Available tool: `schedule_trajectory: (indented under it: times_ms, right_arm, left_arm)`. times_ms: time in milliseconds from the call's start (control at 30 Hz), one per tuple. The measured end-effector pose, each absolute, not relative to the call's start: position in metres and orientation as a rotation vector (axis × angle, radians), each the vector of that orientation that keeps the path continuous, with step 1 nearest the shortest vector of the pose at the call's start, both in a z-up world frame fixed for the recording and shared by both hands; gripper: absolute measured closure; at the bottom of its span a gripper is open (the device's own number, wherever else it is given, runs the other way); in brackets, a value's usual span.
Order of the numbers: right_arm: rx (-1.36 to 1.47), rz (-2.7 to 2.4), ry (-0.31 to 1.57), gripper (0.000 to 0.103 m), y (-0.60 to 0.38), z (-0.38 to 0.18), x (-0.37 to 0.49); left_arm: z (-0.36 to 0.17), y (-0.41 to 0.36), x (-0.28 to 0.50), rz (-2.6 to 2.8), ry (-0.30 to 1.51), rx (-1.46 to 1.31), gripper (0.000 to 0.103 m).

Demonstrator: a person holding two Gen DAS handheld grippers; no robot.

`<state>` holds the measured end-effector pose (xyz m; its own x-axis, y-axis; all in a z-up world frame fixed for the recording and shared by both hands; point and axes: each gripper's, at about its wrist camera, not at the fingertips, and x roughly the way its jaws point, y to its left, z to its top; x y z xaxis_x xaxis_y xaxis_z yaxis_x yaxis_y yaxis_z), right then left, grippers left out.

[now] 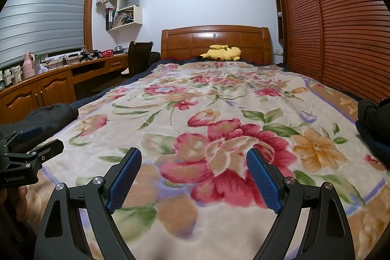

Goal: Fold large clothes

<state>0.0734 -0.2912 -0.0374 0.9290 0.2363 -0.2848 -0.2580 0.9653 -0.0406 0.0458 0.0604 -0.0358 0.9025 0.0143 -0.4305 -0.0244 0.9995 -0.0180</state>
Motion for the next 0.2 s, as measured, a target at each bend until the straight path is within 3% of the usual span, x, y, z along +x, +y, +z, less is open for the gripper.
schedule_trajectory:
  times_ms: [200]
  right_arm:
    - [-0.077,0.254,0.283,0.014,-0.2914,-0.0375,0.0727]
  left_arm:
    - [-0.0355,0.0607,0.0457,0.02,0.444,-0.022,0.0]
